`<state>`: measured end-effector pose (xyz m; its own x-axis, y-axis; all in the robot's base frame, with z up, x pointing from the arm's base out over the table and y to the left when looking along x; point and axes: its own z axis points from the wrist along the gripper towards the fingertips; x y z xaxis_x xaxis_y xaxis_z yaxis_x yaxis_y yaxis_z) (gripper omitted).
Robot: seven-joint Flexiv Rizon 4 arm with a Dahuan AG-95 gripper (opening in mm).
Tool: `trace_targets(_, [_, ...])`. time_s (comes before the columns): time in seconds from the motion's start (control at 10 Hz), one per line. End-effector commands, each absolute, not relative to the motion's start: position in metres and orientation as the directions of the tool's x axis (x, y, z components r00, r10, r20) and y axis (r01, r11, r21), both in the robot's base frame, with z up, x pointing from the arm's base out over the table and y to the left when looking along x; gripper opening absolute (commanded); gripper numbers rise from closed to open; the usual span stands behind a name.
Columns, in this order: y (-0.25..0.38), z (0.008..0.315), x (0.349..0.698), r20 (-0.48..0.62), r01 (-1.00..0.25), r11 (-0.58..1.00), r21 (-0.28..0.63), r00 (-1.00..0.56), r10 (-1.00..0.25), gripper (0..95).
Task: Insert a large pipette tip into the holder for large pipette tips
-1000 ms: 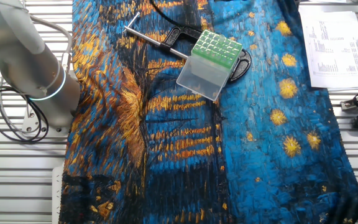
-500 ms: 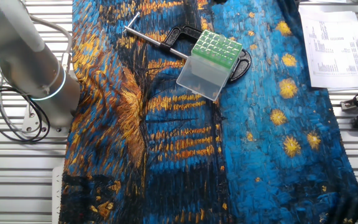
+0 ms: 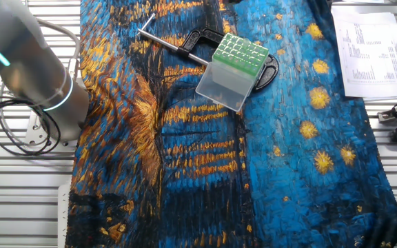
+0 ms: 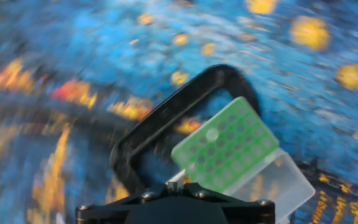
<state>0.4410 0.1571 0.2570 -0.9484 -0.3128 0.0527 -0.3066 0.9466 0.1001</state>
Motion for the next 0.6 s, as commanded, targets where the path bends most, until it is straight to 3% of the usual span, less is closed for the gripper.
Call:
trace_targets(0.1, [0.154, 0.257, 0.446, 0.076, -0.209, 0.976, 0.065, -0.974, -0.213, 0.0])
trace_targets(0.3, [0.167, 0.253, 0.457, 0.088, -0.214, 0.974, 0.07, -0.972, -0.22, 0.0])
trace_targets(0.4, [0.174, 0.253, 0.46, 0.09, -0.194, 0.979, 0.068, -0.976, -0.199, 19.0])
trace_targets(0.6, [0.192, 0.251, 0.47, 0.105, -0.136, 0.988, 0.067, -0.984, -0.142, 19.0])
